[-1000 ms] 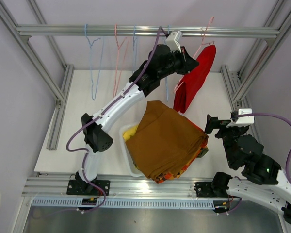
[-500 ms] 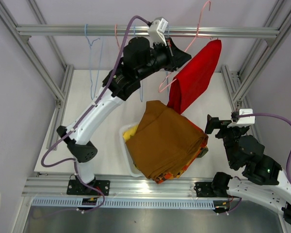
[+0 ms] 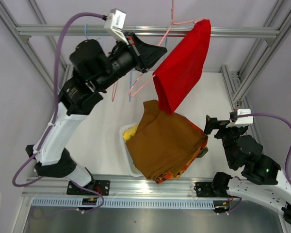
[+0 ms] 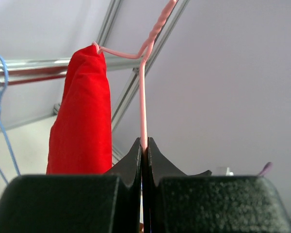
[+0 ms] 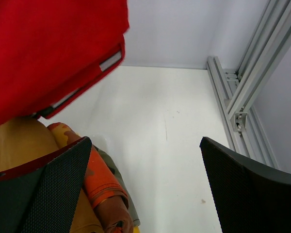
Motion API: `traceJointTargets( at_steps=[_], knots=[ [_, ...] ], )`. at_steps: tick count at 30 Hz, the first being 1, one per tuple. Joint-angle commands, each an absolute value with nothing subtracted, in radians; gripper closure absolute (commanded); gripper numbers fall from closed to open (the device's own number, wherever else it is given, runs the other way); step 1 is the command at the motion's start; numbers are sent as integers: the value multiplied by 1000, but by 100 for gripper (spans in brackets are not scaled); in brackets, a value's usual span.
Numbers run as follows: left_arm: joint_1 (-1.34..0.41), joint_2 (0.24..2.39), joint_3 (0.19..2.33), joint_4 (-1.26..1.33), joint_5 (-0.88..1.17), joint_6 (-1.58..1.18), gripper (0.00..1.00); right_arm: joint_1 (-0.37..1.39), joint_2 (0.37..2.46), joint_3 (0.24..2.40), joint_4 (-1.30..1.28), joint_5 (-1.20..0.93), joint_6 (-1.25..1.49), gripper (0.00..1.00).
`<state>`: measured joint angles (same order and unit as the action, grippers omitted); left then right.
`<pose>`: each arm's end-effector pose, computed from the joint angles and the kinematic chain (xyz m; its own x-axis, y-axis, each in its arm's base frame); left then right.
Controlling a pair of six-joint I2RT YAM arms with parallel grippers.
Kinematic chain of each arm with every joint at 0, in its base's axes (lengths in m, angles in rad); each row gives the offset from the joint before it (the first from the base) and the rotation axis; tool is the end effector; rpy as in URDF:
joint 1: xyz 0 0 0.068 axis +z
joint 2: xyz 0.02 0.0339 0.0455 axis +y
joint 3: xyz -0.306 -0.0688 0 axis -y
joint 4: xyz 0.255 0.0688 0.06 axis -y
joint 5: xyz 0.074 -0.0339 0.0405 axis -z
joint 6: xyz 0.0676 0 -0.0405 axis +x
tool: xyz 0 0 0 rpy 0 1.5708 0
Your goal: Remove the trousers from the hanger
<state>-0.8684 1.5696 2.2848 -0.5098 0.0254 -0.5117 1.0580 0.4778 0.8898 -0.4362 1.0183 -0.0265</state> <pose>0.1999 -0.2388 0.6609 -0.2666 -0.4427 -0.8561 0.7438 0.4703 -0.4749 0.0832 0.0305 0.4087 -0.0108 -0.0475 -0.9988 -0.0401 0.9981 -0.0471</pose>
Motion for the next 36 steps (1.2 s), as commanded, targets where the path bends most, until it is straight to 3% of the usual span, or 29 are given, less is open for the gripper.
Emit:
traceJointTargets(
  at_steps=[1, 13, 20, 29, 36],
  knots=[
    [-891, 1450, 2312, -325, -27, -457, 100, 1055, 480, 887, -425, 1005, -28, 1],
    [-985, 1335, 2286, -405, -109, -361, 99, 1055, 512, 884, -416, 976, -35, 1],
    [-1032, 1119, 2013, -368, -227, -328, 99, 1060, 636, 959, -463, 946, -28, 1],
    [-1132, 911, 1640, -318, -541, -282, 100, 1058, 715, 1117, -517, 845, 57, 0],
    [-1256, 942, 1502, -201, -842, -204, 100, 1066, 756, 1204, -551, 765, 114, 4]
  ],
)
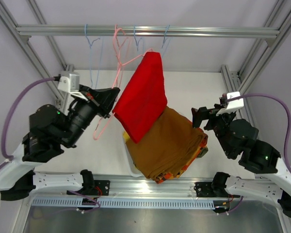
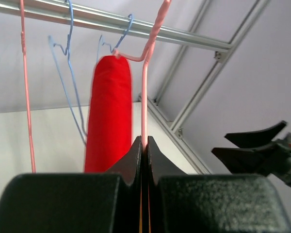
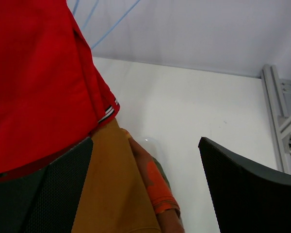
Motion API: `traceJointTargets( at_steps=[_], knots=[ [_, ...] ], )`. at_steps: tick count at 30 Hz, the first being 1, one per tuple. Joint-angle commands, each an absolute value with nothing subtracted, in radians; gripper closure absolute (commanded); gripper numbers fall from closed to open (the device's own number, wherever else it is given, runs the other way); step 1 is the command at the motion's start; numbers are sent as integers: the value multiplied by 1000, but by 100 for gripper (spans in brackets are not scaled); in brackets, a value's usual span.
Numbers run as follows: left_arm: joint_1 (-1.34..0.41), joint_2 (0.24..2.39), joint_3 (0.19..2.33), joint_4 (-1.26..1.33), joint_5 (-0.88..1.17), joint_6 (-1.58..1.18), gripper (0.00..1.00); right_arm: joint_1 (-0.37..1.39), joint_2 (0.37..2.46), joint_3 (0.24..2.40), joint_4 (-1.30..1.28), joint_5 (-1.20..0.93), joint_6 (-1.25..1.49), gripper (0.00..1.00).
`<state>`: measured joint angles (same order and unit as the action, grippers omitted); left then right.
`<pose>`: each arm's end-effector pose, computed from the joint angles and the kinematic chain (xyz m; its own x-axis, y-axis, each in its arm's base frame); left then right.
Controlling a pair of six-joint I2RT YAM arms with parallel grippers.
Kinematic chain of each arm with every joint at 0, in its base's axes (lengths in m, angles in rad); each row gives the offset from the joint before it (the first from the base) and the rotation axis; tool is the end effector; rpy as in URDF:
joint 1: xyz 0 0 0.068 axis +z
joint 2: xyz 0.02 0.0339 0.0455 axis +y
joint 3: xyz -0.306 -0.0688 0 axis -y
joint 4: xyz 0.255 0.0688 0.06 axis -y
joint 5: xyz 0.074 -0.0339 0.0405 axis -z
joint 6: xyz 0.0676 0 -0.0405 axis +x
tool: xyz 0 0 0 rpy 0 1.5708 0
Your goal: Remove the trousers from the hanger
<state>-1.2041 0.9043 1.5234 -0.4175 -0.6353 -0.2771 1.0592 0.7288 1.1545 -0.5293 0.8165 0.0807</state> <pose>0.0839 -0.1065 0.5766 -0.0795 -0.4072 -0.9099 0.5419 0.7485 -0.3823 0.1011 0.0795 0.4648 -0.0700 -0.0119 -0.9975 -0.2374 0.9714 0.0051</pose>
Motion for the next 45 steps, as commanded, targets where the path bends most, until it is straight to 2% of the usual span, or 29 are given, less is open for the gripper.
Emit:
traceJointTargets(
  at_steps=[1, 6, 16, 27, 37, 45],
  knots=[
    [-1276, 971, 1499, -172, -876, -152, 100, 1068, 768, 1215, -560, 765, 115, 4],
    [-1364, 1071, 1488, 30, -1034, -19, 100, 1088, 841, 1279, -580, 698, 120, 1],
    [-1368, 1175, 1474, 83, -1193, -26, 100, 1256, 920, 1191, -445, 728, 164, 1],
    [-1365, 1201, 1394, 172, -1227, 26, 100, 1347, 1035, 1155, -201, 745, 127, 1],
    [-1365, 1187, 1384, 86, -1247, -66, 100, 1330, 1141, 1187, -58, 747, 78, 1],
    [-1365, 1184, 1387, 28, -1241, -116, 100, 1301, 1149, 1157, 69, 690, 116, 1]
  ],
)
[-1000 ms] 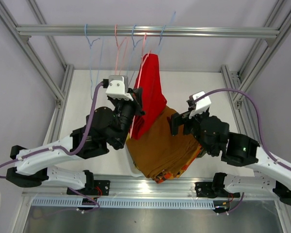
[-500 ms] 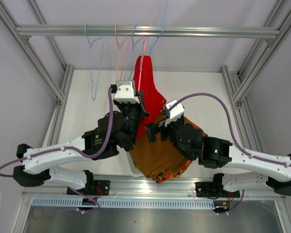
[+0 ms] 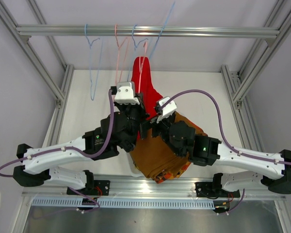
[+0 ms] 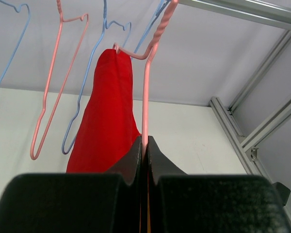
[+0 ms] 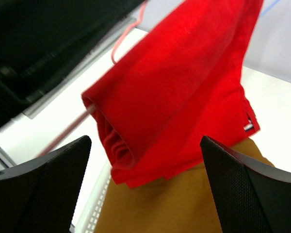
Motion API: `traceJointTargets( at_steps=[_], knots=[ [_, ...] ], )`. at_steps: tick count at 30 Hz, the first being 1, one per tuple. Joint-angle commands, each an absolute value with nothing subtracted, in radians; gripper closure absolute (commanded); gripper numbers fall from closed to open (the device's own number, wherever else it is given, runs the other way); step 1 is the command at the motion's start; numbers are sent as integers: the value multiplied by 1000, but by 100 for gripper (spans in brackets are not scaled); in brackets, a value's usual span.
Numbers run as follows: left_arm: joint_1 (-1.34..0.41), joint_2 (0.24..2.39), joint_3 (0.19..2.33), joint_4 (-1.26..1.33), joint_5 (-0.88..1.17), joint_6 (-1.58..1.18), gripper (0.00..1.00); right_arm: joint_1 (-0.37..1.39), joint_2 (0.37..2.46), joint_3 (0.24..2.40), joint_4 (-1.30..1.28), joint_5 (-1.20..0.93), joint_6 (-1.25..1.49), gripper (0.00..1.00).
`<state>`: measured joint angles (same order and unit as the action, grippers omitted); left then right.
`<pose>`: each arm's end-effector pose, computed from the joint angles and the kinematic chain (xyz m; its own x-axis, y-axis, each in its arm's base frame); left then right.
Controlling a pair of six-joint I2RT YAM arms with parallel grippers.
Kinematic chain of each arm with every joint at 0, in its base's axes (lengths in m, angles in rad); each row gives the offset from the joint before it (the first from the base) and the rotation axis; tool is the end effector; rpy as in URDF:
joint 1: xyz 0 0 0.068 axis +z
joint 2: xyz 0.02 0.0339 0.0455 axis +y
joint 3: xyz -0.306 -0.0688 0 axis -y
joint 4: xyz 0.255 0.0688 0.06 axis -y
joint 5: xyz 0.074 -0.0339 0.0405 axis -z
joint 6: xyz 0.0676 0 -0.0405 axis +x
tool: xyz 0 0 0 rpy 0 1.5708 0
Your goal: Remove the trousers from the hanger
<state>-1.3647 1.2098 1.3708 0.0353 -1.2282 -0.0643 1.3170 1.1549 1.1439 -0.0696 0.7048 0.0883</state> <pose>0.1132 -0.2306 0.5187 0.0308 -0.2530 -0.9670 0.1421 0.9587 -0.2463 0.1120 0.2572 0.4405 -0.0709 -0.0056 -0.9975 -0.5712 0.8200 0.0359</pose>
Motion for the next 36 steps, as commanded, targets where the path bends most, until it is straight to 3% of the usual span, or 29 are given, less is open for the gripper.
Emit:
traceJointTargets(
  at_steps=[1, 20, 29, 36],
  knots=[
    [-1365, 1178, 1387, 22, -1238, -123, 99, 1298, 1150, 1154, 81, 686, 120, 1],
    [-1367, 1146, 1445, -169, -1203, -270, 99, 1201, 1181, 1008, 322, 678, 141, 2],
    [-1364, 1137, 1440, -57, -1244, -114, 99, 1193, 1114, 914, 370, 539, 158, 3],
    [-1364, 1129, 1437, -84, -1230, -147, 100, 1192, 1092, 920, 362, 517, 161, 3]
  ],
)
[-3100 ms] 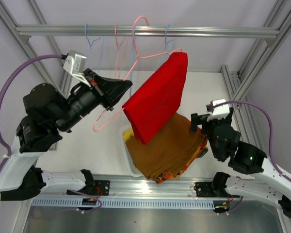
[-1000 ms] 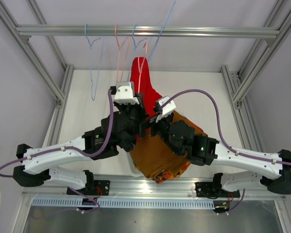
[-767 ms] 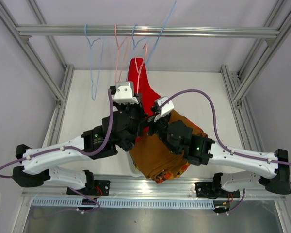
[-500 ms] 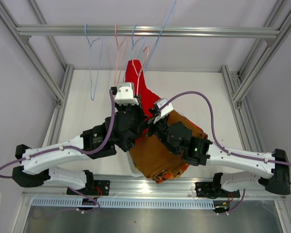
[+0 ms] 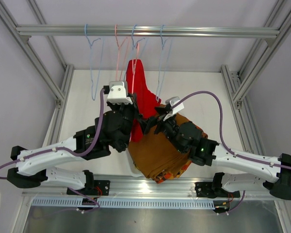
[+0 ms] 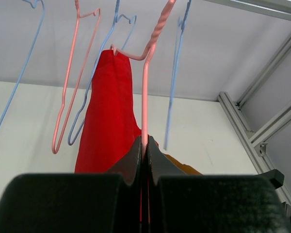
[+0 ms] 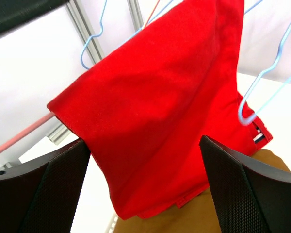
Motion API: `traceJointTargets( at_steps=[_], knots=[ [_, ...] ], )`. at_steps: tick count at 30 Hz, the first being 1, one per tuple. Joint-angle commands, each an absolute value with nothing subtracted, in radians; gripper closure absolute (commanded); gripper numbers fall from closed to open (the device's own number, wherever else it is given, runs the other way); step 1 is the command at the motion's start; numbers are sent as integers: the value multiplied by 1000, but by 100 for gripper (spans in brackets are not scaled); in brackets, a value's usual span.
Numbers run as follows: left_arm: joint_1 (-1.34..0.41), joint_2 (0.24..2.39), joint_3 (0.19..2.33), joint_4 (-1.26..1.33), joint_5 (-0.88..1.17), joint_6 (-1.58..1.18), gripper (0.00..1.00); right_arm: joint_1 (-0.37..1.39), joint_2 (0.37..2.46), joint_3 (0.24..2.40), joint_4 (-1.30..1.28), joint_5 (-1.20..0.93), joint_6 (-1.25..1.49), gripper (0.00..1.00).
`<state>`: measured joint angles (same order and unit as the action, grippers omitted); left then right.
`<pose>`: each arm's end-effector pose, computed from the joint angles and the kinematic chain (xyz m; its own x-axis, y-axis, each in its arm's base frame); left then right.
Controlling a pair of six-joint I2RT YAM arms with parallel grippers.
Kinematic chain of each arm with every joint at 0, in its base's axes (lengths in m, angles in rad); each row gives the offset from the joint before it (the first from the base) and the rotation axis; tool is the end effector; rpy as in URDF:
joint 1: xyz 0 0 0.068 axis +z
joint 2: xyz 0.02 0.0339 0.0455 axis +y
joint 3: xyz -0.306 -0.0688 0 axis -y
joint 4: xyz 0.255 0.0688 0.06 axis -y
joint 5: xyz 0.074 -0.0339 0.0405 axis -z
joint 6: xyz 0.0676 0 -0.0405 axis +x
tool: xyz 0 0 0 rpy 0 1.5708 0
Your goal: Remove the trousers from the hanger
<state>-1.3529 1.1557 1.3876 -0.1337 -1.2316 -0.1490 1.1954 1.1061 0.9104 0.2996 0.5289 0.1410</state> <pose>0.1113 -0.2079 0.5200 0.0028 -0.2414 -0.9704 0.1238 0.9631 -0.2392 0.1330 0.2446 0.4100 -0.0494 0.2056 -0.9774 -0.6184 0.7621 0.1916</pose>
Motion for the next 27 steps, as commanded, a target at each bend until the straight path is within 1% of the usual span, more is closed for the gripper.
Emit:
traceJointTargets(
  at_steps=[1, 13, 23, 27],
  knots=[
    [-1364, 1135, 1436, -86, -1230, -147, 100, 1192, 1094, 922, 361, 512, 166, 4],
    [-1364, 1154, 1451, -77, -1224, -141, 100, 1198, 1111, 923, 380, 407, 207, 4],
    [-1364, 1154, 1442, -83, -1220, -150, 100, 1197, 1192, 957, 414, 417, 201, 4],
    [-1365, 1146, 1448, -124, -1223, -173, 100, 1190, 1233, 988, 414, 434, 186, 3]
  ],
)
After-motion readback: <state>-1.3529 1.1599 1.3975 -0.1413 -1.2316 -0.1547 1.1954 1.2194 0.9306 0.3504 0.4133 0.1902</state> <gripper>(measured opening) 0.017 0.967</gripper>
